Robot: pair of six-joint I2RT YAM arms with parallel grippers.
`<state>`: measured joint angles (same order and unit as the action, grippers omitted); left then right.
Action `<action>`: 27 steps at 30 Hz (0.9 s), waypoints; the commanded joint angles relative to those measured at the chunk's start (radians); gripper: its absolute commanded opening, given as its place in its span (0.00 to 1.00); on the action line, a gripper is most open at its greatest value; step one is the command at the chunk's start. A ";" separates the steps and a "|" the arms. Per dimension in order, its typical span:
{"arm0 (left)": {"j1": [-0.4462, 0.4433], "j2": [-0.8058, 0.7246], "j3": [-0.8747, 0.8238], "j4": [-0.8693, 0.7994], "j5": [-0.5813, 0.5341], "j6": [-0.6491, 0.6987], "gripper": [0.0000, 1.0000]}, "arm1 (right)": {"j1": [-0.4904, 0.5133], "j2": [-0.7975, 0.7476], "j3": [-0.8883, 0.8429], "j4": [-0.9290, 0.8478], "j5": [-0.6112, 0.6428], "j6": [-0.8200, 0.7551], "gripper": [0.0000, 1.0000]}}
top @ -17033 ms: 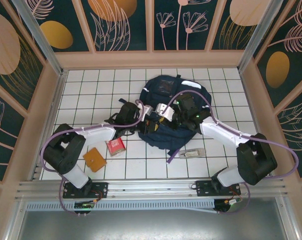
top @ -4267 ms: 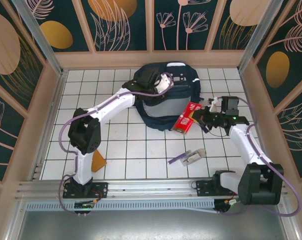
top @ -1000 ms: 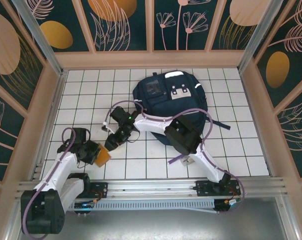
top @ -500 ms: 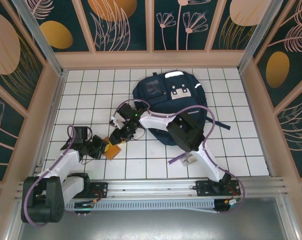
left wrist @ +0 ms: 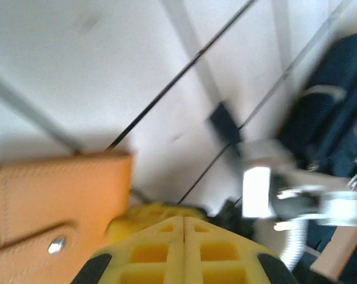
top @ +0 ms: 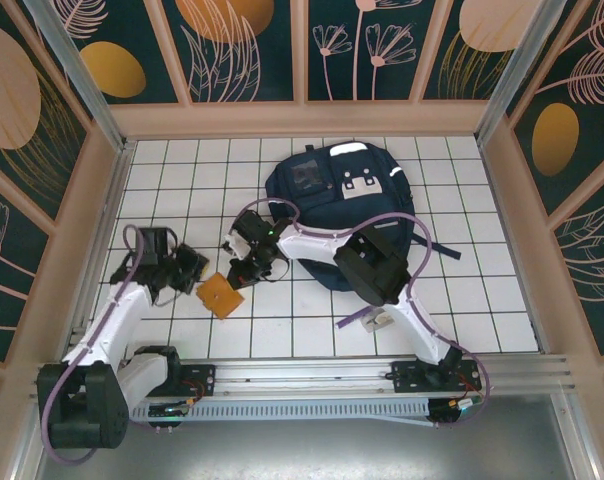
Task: Pack the student bag
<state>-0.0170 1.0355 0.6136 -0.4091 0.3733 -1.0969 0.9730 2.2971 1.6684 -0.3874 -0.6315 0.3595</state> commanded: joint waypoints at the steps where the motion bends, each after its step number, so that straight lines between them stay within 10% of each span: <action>1: -0.004 0.029 0.122 -0.028 -0.083 0.231 0.00 | -0.051 -0.135 -0.123 0.063 0.045 0.090 0.00; 15: -0.266 0.179 0.160 0.399 0.228 0.269 0.36 | -0.310 -0.681 -0.504 0.174 0.224 0.190 0.00; 23: -0.631 0.442 0.507 0.220 -0.163 0.925 0.42 | -0.564 -0.998 -0.627 0.017 0.353 0.177 0.00; 27: -0.781 0.590 0.573 0.263 -0.189 1.232 0.48 | -0.741 -1.131 -0.650 -0.083 0.418 0.150 0.00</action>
<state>-0.7311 1.5490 1.1698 -0.1352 0.2672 -0.1989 0.3054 1.2526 1.0401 -0.3721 -0.2939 0.5327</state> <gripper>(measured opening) 0.468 0.037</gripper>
